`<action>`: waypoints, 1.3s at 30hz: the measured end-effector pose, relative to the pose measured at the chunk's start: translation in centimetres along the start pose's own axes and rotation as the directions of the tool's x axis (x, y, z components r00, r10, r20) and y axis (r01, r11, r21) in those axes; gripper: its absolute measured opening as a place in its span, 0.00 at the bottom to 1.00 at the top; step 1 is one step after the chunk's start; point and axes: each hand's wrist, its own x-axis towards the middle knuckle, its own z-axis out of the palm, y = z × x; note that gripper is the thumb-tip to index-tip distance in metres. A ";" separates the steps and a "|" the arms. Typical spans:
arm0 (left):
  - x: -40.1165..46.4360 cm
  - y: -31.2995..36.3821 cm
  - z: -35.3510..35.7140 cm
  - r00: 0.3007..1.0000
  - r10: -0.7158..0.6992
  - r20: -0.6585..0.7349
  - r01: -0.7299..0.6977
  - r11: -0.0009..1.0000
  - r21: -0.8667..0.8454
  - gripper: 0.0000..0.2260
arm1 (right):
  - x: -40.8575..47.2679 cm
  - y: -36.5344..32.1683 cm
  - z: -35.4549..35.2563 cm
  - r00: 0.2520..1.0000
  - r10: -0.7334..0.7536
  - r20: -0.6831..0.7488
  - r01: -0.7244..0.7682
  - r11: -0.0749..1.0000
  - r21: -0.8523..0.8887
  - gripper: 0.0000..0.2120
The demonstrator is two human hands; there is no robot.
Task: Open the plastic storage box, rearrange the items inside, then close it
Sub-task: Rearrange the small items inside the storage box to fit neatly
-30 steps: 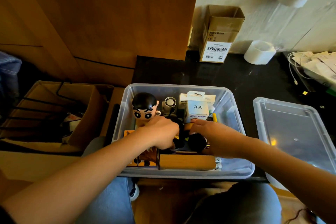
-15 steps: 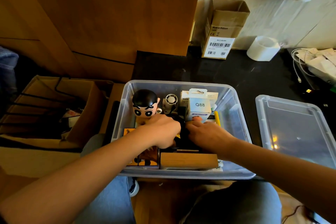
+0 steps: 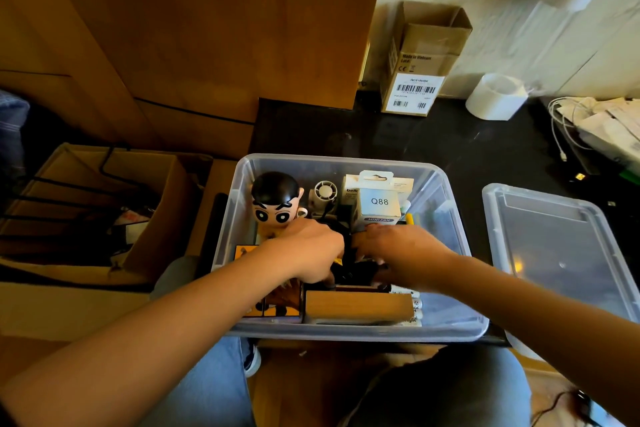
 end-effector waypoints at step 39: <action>-2.0 0.6 -1.9 0.981 -0.178 -0.084 0.042 0.603 -0.796 0.09 | -3.6 -0.1 -3.6 0.926 0.378 -0.019 -0.327 0.824 0.462 0.11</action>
